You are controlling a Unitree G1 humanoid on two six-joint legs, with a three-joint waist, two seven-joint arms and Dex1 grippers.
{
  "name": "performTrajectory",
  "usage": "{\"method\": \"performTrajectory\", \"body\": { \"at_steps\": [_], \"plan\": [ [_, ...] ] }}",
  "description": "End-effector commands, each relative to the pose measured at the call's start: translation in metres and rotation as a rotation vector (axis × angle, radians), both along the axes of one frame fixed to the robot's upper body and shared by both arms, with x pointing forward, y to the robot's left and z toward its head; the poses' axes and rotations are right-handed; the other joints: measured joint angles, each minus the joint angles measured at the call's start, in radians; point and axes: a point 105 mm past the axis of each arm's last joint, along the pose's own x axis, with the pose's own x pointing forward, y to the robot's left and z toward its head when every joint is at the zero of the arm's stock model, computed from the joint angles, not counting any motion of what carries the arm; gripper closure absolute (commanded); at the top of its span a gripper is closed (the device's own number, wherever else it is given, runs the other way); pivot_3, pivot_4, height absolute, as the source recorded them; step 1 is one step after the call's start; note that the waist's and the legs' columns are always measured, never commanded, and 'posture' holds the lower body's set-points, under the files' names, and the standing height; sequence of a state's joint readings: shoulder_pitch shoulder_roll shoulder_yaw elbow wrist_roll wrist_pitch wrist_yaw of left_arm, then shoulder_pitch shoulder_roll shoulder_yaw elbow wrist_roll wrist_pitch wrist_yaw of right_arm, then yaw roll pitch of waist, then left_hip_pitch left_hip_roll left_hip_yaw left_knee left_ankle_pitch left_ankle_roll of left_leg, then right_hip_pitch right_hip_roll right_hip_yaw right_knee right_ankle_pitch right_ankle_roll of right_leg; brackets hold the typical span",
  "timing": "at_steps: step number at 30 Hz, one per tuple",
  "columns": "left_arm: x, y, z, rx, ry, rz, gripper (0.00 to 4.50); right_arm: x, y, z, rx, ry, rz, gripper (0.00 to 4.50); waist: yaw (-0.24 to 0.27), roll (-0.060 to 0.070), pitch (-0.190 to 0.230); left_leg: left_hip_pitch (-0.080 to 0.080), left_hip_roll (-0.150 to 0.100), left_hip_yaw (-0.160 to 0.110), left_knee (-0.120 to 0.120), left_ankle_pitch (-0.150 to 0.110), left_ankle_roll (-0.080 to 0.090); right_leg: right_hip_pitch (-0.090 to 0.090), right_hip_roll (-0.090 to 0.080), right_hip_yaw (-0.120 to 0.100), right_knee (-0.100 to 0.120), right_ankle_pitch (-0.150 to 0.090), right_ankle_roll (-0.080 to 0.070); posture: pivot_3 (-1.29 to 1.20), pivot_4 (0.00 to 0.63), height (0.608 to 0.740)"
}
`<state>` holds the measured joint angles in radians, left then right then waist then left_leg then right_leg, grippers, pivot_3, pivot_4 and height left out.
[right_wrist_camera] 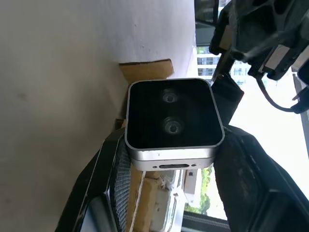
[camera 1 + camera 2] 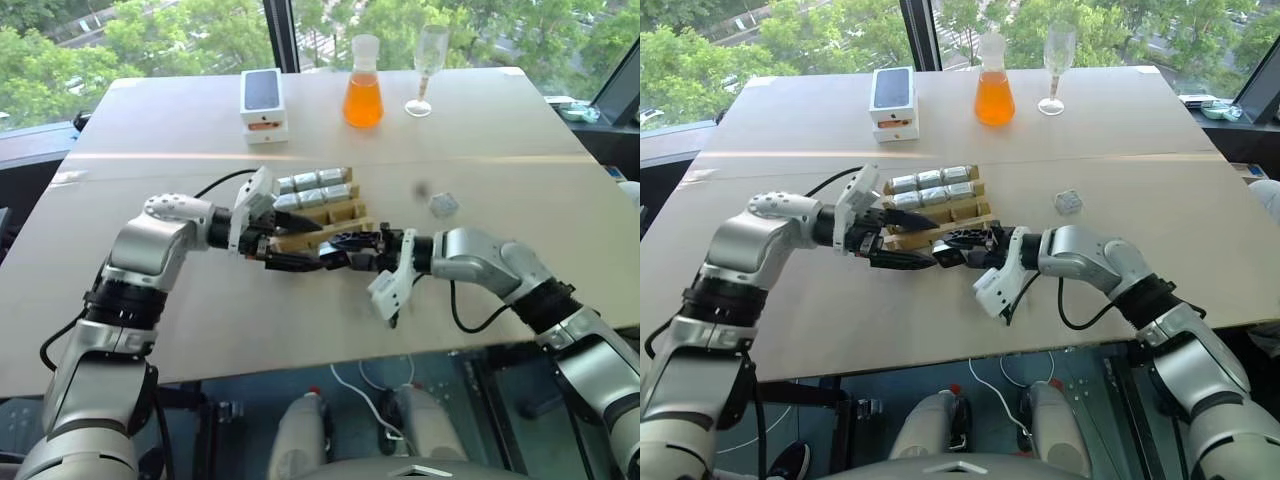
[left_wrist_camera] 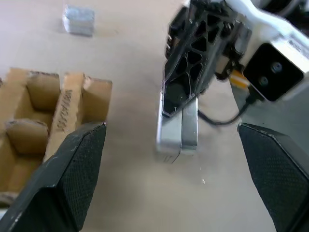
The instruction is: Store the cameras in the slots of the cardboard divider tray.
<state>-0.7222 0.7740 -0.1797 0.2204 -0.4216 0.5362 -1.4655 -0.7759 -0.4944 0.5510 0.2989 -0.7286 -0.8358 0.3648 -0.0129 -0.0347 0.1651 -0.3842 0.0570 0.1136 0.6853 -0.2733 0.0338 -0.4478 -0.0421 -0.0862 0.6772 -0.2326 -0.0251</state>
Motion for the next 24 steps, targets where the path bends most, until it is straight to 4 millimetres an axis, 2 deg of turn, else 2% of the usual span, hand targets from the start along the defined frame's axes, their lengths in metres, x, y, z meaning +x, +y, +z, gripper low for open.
{"method": "performTrajectory", "body": {
  "at_steps": [1,13,16,21,23,24],
  "plan": [
    [0.002,-0.002,0.011,0.049,-0.051,-0.049,0.00,0.000,0.005,0.008,0.021,-0.032,0.021,2.62,0.000,0.000,0.000,0.000,0.000,0.000,0.000,0.000,0.000,0.000,0.000,0.000,0.000,0.000,0.000,0.00,0.150,0.740],
    [0.008,-0.005,0.005,0.123,-0.052,-0.092,0.00,0.003,0.014,0.005,0.033,-0.026,0.028,2.62,-0.002,0.000,0.000,0.001,0.001,0.001,0.000,0.000,0.000,0.000,0.002,0.002,0.001,0.000,-0.001,0.00,0.150,0.740],
    [0.010,-0.006,0.006,0.119,-0.061,-0.089,0.73,0.004,0.011,0.001,0.029,-0.010,0.022,2.62,-0.001,0.000,0.000,0.001,0.001,0.001,0.000,0.000,0.000,0.000,0.002,0.002,0.001,0.002,-0.003,0.00,0.150,0.740],
    [0.007,-0.006,0.001,0.136,-0.055,-0.112,2.91,0.005,0.009,-0.001,0.030,-0.002,0.019,2.62,-0.002,0.000,0.000,0.001,0.001,0.001,0.000,0.000,0.000,0.000,0.002,0.002,0.001,0.002,-0.003,0.00,0.150,0.740],
    [0.007,-0.007,0.000,0.129,-0.047,-0.111,3.63,0.006,0.008,0.000,0.031,-0.001,0.017,2.62,-0.002,0.000,0.000,0.001,0.001,0.001,0.000,0.000,0.000,0.000,0.002,0.002,0.001,0.002,-0.003,0.00,0.150,0.740],
    [0.006,-0.007,-0.001,0.128,-0.045,-0.111,3.78,0.007,0.007,-0.001,0.029,0.005,0.003,2.62,-0.002,0.000,0.000,0.001,0.001,0.001,0.000,0.000,0.000,0.000,0.002,0.002,0.001,0.002,-0.003,0.00,0.150,0.740]
  ]
}}
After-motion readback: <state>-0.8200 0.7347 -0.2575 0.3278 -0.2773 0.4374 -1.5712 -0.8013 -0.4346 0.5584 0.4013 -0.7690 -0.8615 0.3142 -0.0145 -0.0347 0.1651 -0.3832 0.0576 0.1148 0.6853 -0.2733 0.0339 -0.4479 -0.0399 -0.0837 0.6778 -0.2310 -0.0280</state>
